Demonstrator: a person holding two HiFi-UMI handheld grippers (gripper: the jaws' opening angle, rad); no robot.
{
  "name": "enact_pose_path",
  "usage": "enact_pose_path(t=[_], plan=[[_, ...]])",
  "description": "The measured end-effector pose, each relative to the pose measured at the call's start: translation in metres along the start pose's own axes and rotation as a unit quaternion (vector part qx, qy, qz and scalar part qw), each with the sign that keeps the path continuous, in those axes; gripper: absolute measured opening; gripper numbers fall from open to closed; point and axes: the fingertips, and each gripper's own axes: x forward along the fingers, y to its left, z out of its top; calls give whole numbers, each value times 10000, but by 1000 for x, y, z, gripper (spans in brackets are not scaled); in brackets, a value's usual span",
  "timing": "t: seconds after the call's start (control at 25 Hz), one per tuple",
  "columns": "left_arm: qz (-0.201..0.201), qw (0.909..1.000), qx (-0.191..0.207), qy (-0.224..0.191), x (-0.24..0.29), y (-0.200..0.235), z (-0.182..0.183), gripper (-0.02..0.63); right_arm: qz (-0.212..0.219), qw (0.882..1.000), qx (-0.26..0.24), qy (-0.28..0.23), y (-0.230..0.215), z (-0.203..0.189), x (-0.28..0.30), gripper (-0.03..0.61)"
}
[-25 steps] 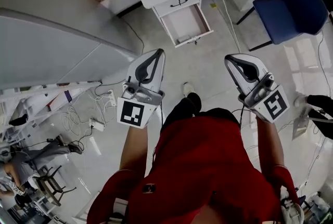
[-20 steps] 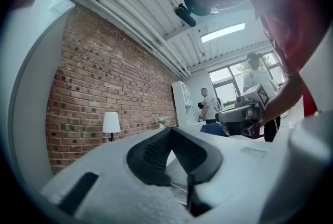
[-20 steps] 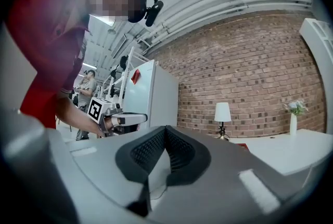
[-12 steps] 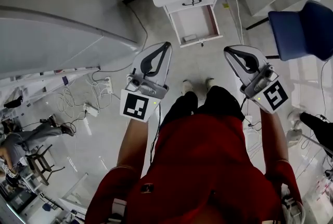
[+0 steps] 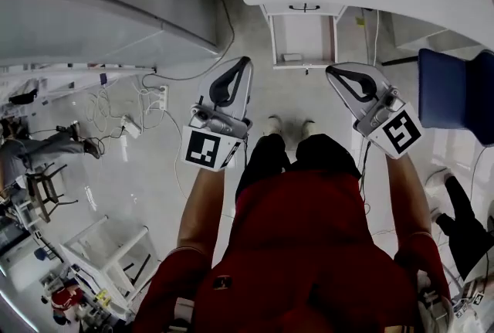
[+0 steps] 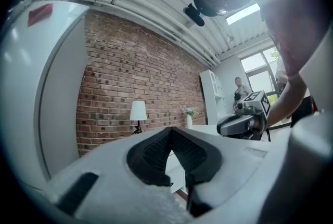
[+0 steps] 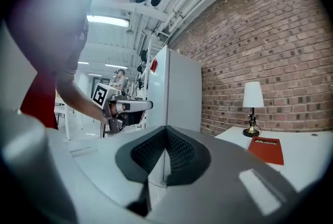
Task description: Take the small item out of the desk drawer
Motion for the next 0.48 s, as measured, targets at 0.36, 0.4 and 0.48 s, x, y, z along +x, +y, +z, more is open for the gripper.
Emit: enact_pose_path(t=[0.36,0.4,0.48], plan=[[288,9994,48,188,12,8,-39,3,709,9964,-240,395,-21,-53,21,12],[281,9994,34,194,13,10,-43,3,760,9956,-277,474,-23,-61,24,12],[252,9994,42,235,15,16,-55,3,822,9941,-300,641,-29,-77,32,12]])
